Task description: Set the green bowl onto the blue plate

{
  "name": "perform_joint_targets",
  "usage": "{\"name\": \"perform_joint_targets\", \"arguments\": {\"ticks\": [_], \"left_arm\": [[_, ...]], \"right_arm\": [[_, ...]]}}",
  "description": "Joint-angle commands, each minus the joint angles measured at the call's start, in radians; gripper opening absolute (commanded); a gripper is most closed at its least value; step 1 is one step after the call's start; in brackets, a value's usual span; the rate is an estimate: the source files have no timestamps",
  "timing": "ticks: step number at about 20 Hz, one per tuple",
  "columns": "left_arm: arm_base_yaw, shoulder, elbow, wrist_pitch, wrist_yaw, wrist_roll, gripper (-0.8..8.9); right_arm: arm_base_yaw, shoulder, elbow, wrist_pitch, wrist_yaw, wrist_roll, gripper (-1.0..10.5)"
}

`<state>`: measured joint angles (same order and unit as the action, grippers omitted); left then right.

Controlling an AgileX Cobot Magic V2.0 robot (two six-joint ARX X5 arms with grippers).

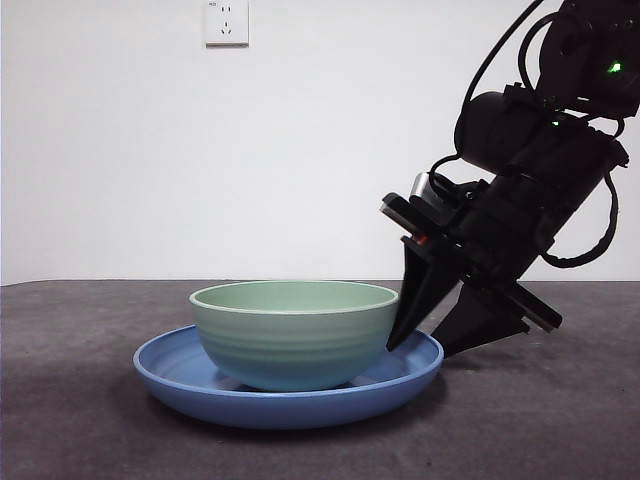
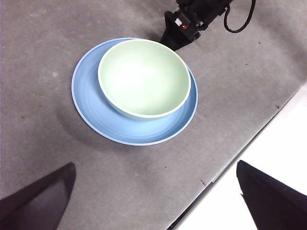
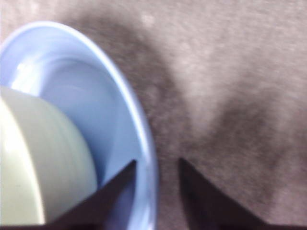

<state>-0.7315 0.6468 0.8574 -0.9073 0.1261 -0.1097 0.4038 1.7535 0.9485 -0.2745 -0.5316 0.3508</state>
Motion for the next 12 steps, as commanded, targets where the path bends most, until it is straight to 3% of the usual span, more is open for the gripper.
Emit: {"name": "perform_joint_targets", "arguments": {"ticks": [1,7,10,12], "left_arm": [[-0.009,0.004,0.011,0.011,-0.003,0.015,5.98],[-0.009,0.004,0.011,0.011,-0.003,0.015,5.98],[-0.009,0.004,0.011,0.011,-0.003,0.015,5.98],[-0.009,0.004,0.011,0.011,-0.003,0.015,5.98]], "right_arm": [[-0.009,0.01,0.026,-0.008,0.012,0.008,1.9],[-0.077,-0.115,0.103,-0.175,0.13,-0.06,2.2],[-0.112,-0.236,0.117,-0.264,0.141,-0.105,4.2],[-0.126,-0.343,0.117,-0.343,0.141,-0.133,4.9]]}}
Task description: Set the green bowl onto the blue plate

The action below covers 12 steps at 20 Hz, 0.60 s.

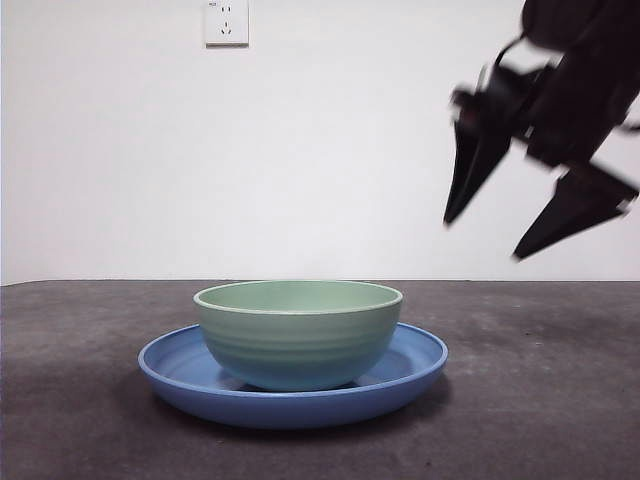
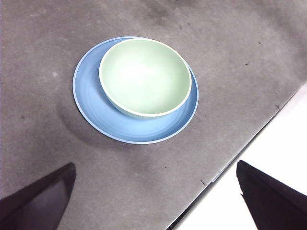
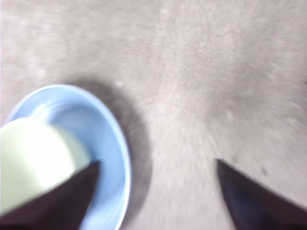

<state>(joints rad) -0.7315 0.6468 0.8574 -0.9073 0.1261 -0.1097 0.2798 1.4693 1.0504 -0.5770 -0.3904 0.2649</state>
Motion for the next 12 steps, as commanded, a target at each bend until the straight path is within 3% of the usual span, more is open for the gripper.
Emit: {"name": "perform_joint_targets", "arguments": {"ticks": [1,3,6,12], "left_arm": [[-0.009,0.004,0.011,0.011,-0.003,0.015,5.98],[-0.009,0.004,0.011,0.014,-0.003,0.015,5.98],[-0.009,0.004,0.011,0.014,-0.003,0.016,5.98],[-0.009,0.004,0.011,0.014,-0.003,0.016,5.98]], "right_arm": [[-0.002,-0.119,0.015,-0.089,0.0,-0.066,4.9],[0.002,-0.251,0.015,-0.191,0.0,-0.106,5.2],[0.01,-0.455,0.015,-0.336,0.001,-0.148,6.7],[0.013,-0.777,0.015,-0.555,-0.001,-0.232,6.7]]}}
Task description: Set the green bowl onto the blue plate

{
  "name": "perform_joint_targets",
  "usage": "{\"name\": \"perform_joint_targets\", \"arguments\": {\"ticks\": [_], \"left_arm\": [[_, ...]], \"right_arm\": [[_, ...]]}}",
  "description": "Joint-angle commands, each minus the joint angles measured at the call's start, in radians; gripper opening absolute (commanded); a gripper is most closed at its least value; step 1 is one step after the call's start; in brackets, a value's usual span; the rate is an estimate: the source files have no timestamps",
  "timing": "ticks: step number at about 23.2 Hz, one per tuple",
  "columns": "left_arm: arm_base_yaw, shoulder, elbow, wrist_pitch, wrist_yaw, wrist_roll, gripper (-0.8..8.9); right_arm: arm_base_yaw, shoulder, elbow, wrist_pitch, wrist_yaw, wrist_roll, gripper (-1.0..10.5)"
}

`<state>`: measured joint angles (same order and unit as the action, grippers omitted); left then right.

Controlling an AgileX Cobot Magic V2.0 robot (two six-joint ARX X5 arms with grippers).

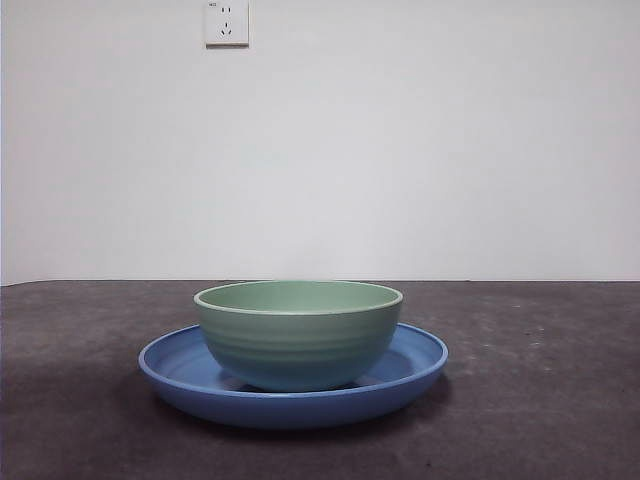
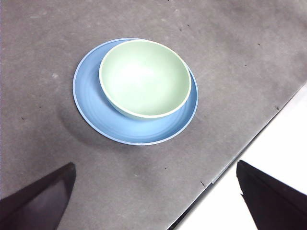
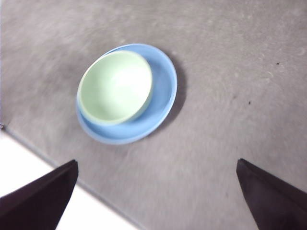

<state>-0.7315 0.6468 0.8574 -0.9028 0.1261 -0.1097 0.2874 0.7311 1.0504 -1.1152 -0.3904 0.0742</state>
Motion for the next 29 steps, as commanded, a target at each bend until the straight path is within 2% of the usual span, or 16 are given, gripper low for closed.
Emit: {"name": "perform_joint_targets", "arguments": {"ticks": [1,4,10,12,13,15,16,17,21,29], "left_arm": [[-0.009,0.004,0.011,0.01,-0.003,0.016,5.98],[-0.009,0.004,0.011,0.014,-0.003,0.016,5.98],[-0.009,0.004,0.011,0.013,-0.003,0.016,5.97],[-0.009,0.004,0.011,0.013,-0.003,0.016,5.46],[-0.009,0.004,0.011,0.013,-0.003,0.016,4.57],[-0.009,0.004,0.011,0.006,-0.003,0.017,1.37],[-0.009,0.004,0.011,0.005,-0.003,0.02,0.19],[-0.009,0.004,0.011,0.007,-0.003,0.018,0.17],[-0.009,0.004,0.011,0.008,-0.003,0.018,0.29],[-0.009,0.004,0.011,0.007,-0.003,0.018,0.29]], "right_arm": [[0.005,-0.077,0.015,-0.026,-0.002,-0.042,6.7],[0.005,-0.157,0.015,-0.031,-0.001,-0.051,6.7],[0.005,-0.171,0.015,-0.031,-0.002,-0.053,6.7],[0.005,-0.171,0.015,-0.031,-0.002,-0.053,6.4],[0.005,-0.171,0.015,-0.031,-0.002,-0.053,5.4],[0.005,-0.171,0.015,-0.036,-0.002,-0.053,0.8],[0.005,-0.171,0.015,-0.037,-0.002,-0.055,-0.2],[0.005,-0.171,0.015,-0.036,-0.003,-0.055,0.5],[0.005,-0.171,0.015,-0.032,-0.032,-0.048,0.5],[0.005,-0.171,0.016,-0.031,-0.028,-0.049,0.5]]}}
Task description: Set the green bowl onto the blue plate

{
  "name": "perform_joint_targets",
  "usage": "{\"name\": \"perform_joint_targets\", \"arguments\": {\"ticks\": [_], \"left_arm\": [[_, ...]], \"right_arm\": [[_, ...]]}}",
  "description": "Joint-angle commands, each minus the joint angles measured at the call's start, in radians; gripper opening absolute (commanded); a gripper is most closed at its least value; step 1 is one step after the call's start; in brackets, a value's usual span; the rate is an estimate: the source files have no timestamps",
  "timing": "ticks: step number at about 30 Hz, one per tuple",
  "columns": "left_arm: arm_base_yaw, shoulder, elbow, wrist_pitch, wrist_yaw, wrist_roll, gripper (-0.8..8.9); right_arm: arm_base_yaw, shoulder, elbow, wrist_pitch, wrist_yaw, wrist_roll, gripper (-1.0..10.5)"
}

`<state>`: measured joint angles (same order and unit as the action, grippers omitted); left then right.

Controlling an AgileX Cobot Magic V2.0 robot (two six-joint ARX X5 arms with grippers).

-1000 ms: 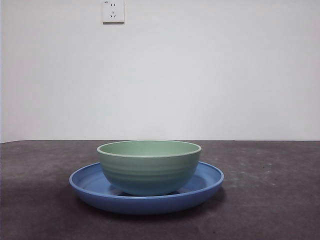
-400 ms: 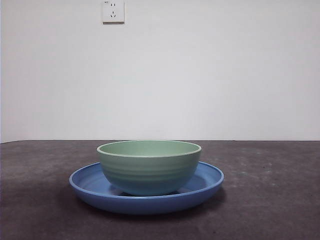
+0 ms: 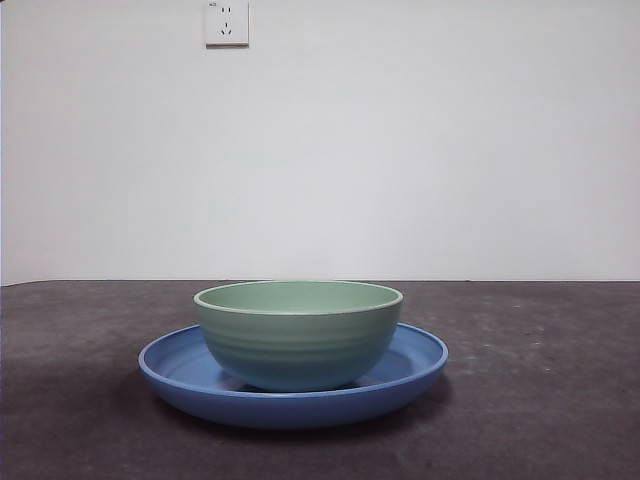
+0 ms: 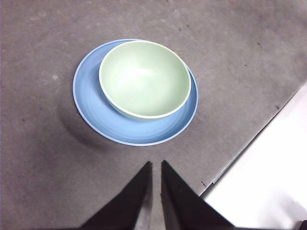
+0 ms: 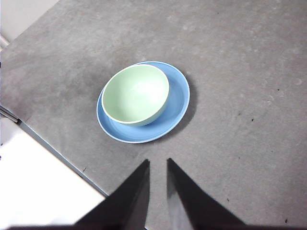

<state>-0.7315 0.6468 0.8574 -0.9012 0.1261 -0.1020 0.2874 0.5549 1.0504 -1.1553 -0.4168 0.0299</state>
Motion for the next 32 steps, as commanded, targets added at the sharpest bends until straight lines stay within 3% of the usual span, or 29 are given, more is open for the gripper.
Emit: {"name": "perform_joint_targets", "arguments": {"ticks": [1,7,11,19,22,24,27,32], "left_arm": [[-0.009,0.004,0.011,0.006,-0.003,0.01,0.29],[-0.009,0.002,0.01,0.006,-0.003,0.01,0.29],[0.046,-0.034,0.008,0.006,0.003,0.01,0.29],[0.389,-0.155,-0.109,0.046,0.005,0.01,0.29],[0.493,-0.233,-0.226,0.132,0.004,0.01,0.29],[0.545,-0.296,-0.312,0.308,0.003,0.011,0.29],[0.594,-0.382,-0.428,0.533,0.003,0.011,0.29],[0.648,-0.497,-0.589,0.734,0.003,0.013,0.29]], "right_arm": [[0.005,0.005,0.016,0.009,-0.002,-0.005,0.5],[0.005,0.005,0.016,0.009,-0.002,-0.005,0.5],[0.005,0.005,0.016,0.009,-0.002,-0.005,0.5],[0.005,0.005,0.016,0.009,-0.002,-0.005,0.5],[0.005,0.005,0.016,0.009,-0.002,-0.005,0.5],[0.005,0.005,0.016,0.009,-0.002,-0.005,0.5],[0.005,0.005,0.016,0.009,-0.002,-0.005,0.5],[0.005,0.005,0.016,0.009,-0.002,-0.005,0.5]]}}
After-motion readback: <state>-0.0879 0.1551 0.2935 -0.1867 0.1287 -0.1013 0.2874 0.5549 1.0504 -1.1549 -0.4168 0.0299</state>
